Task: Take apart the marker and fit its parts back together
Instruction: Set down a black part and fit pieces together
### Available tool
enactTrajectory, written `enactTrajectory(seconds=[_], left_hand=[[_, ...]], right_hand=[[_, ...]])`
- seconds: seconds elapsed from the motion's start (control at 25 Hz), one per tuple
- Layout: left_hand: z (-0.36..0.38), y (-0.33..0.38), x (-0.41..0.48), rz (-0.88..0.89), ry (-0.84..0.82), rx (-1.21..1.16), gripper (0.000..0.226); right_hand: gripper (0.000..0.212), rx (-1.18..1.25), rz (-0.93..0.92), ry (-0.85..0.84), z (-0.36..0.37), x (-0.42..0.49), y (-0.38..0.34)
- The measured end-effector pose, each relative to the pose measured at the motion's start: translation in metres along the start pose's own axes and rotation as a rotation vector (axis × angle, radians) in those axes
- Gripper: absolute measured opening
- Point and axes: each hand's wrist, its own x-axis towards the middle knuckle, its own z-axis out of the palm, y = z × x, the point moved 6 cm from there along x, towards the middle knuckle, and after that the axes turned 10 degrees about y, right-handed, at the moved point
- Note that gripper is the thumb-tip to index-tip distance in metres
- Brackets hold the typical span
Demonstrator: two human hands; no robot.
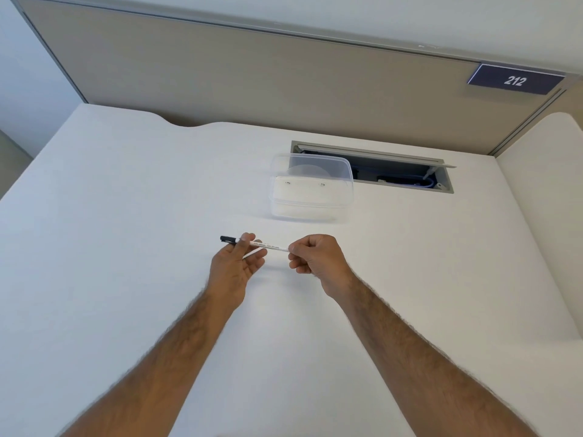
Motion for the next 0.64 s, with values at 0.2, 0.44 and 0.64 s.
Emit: enactTrajectory(seconds=[0.2, 0.44, 0.64], left_hand=[[0.016, 0.025, 0.013, 0.189, 0.017, 0.283, 0.022], [0.041, 0.037, 0.013, 0.435, -0.025, 0.657, 0.009], [0.048, 0.030, 0.003, 0.548, -0.197, 0.944, 0.008]], right_hand=[[0.005, -0.415, -0.184, -0.048, 0.015, 0.016, -0.001], [0.006, -0.621, -0.396, -0.100, 0.040, 0.035, -0.006], [0.009, -0.749, -0.512, -0.086, 0.042, 0.041, 0.003]])
